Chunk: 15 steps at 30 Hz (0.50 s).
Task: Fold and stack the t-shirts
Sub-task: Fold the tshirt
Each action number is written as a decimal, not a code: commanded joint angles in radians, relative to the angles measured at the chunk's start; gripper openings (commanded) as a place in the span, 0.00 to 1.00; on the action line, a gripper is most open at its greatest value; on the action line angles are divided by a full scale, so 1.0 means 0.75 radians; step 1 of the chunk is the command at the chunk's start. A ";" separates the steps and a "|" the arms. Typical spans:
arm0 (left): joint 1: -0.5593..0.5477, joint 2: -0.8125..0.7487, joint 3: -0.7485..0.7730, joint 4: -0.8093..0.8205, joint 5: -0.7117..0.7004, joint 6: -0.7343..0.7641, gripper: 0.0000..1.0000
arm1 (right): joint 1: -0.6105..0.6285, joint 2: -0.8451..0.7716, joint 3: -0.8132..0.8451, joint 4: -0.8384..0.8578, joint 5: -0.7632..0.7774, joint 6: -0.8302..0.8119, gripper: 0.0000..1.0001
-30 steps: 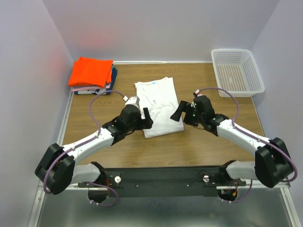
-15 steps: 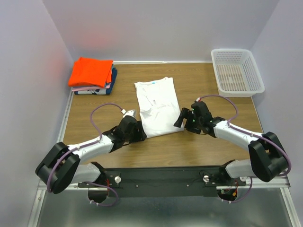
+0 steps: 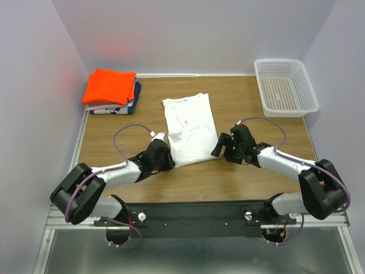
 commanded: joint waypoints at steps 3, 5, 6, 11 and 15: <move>-0.021 0.092 -0.009 -0.021 0.015 0.014 0.03 | 0.000 0.034 -0.014 -0.009 0.040 -0.006 0.81; -0.021 0.114 -0.007 -0.017 0.011 0.016 0.00 | -0.002 0.063 -0.010 -0.005 0.073 -0.004 0.73; -0.023 0.120 -0.005 -0.019 0.009 0.018 0.00 | -0.004 0.073 -0.004 0.004 0.071 -0.006 0.64; -0.025 0.135 0.001 -0.021 0.013 0.016 0.00 | -0.002 0.130 0.006 0.034 0.069 0.000 0.45; -0.025 0.116 -0.005 -0.025 0.009 0.016 0.00 | -0.002 0.175 0.020 0.045 0.122 0.006 0.40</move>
